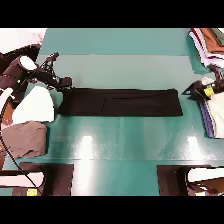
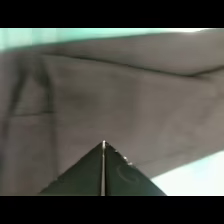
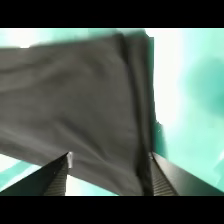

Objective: Fold the shirts.

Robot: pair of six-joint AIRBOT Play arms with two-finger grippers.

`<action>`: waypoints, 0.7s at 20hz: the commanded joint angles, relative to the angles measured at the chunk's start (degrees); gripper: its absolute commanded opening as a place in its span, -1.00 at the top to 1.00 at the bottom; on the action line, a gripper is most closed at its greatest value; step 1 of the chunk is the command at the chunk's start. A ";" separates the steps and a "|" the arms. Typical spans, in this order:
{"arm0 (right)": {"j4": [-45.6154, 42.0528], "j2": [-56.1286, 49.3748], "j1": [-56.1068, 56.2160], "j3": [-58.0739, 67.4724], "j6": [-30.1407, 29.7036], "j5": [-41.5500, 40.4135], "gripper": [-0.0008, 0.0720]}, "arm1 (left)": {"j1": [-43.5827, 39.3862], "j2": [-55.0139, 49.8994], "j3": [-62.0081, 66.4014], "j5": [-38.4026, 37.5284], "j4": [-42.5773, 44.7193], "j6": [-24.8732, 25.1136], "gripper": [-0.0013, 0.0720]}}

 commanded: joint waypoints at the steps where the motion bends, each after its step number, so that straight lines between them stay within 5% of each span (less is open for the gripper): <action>1: 1.46 -0.70 -3.45 -6.64 -1.36 -0.76 -0.62 | -0.04 0.04 0.04 -1.16 -9.38 2.89 0.86; 6: 4.55 -4.72 1.92 -8.02 -3.23 -2.97 -0.59 | -4.72 -0.04 -0.04 1.90 -10.84 3.32 0.89; 8: 4.87 -5.99 4.85 -6.27 -3.26 -3.30 -0.13 | -7.98 -0.04 -0.04 5.20 -10.84 1.90 0.89; 10: 4.87 -5.81 6.73 -4.33 -3.98 -2.95 0.72 | -11.13 -0.76 0.00 8.70 -10.86 0.13 0.89; 11: 4.94 -5.11 7.23 -3.02 -4.09 -2.29 0.92 | -12.68 -1.64 0.09 10.19 -10.88 -0.02 0.89; 14: 6.56 -0.74 7.56 2.86 -3.34 0.55 0.92 | -16.85 -6.45 2.32 12.09 -10.93 -1.31 0.89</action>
